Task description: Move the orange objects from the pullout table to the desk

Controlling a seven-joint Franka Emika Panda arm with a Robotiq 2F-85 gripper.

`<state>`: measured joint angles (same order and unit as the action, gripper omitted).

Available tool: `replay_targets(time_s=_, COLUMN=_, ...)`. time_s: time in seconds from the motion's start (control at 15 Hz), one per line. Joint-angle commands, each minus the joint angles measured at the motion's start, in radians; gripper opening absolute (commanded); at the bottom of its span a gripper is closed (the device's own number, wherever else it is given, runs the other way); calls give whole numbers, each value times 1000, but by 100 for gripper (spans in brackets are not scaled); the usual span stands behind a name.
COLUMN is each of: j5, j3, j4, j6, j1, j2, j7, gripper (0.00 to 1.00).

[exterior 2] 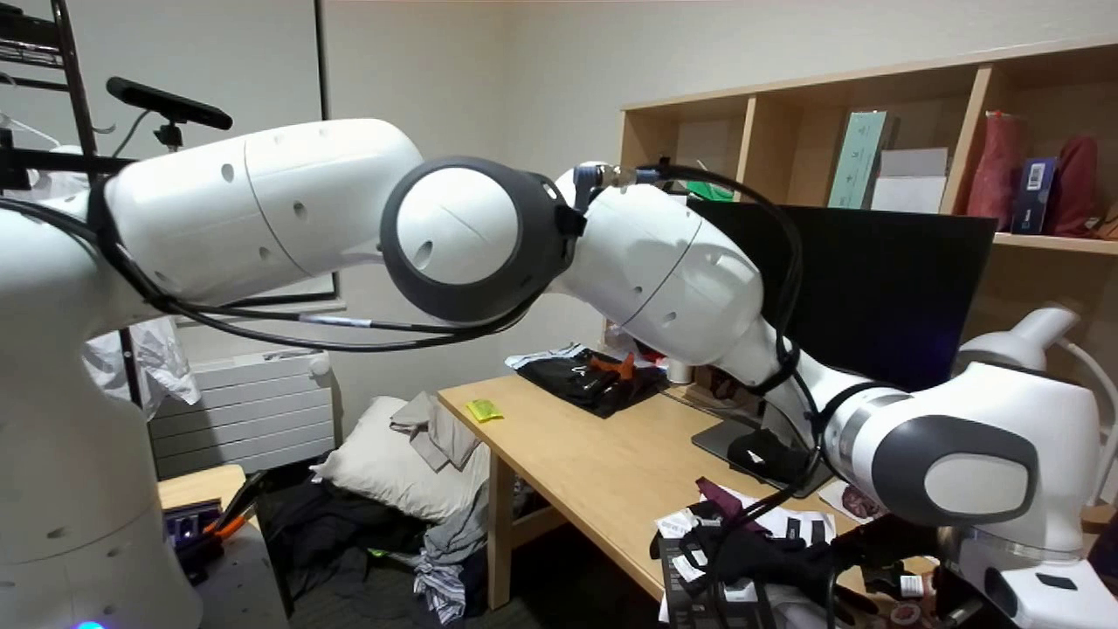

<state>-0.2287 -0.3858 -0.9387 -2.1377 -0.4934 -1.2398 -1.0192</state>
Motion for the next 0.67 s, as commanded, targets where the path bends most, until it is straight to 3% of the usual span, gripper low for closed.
replay_targets(time_s=0.0, j5=14, j3=52, j4=102, j6=27, j1=-54, j2=-32, j7=-19, gripper=8)
replay_targets(time_s=0.07, j5=20, j3=54, j4=111, j6=32, j1=-56, j2=-35, j7=-18, gripper=9)
replay_targets(time_s=0.13, j5=24, j3=56, j4=118, j6=31, j1=-60, j2=-39, j7=-19, gripper=35)
replay_targets(time_s=0.27, j5=18, j3=67, j4=126, j6=21, j1=-68, j2=-40, j7=-15, gripper=39)
replay_targets(time_s=0.6, j5=-18, j3=58, j4=95, j6=-17, j1=-61, j2=-22, j7=14, gripper=73)
